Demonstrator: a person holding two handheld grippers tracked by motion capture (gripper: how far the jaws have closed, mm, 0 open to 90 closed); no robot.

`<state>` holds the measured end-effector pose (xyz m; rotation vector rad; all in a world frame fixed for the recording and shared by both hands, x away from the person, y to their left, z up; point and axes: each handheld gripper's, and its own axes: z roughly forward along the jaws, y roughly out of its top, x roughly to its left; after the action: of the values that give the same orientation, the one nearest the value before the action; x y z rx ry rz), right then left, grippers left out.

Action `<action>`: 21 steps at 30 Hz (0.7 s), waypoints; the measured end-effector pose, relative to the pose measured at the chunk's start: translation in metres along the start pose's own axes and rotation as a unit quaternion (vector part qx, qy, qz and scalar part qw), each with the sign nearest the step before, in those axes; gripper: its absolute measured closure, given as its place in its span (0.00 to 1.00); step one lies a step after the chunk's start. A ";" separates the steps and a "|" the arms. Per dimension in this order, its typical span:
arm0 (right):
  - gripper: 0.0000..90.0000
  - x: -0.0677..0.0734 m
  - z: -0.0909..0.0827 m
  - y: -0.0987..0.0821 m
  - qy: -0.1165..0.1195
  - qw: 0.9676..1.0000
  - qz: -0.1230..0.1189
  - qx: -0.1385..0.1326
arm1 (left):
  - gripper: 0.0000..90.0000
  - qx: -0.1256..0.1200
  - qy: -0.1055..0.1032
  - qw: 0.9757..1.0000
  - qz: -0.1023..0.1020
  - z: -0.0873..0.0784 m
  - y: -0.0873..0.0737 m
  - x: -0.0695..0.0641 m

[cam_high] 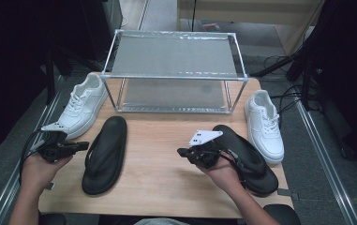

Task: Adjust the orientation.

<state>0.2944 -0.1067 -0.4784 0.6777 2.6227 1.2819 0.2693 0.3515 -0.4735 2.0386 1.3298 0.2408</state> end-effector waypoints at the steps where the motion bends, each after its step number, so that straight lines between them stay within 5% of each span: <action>1: 1.00 0.000 0.001 0.000 -0.001 1.000 -0.001 -0.001 | 1.00 0.001 0.002 1.000 -0.005 0.001 -0.002 0.002; 11: 1.00 -0.003 0.003 0.003 0.003 1.000 0.007 -0.003 | 1.00 0.024 -0.011 0.999 -0.045 0.016 -0.013 0.021; 21: 1.00 -0.003 0.006 0.004 0.001 1.000 0.010 0.006 | 1.00 0.043 -0.016 0.999 -0.017 0.034 -0.006 0.010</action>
<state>0.3008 -0.1014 -0.4793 0.7062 2.6332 1.2747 0.2859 0.3473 -0.5048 2.0799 1.3747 0.1374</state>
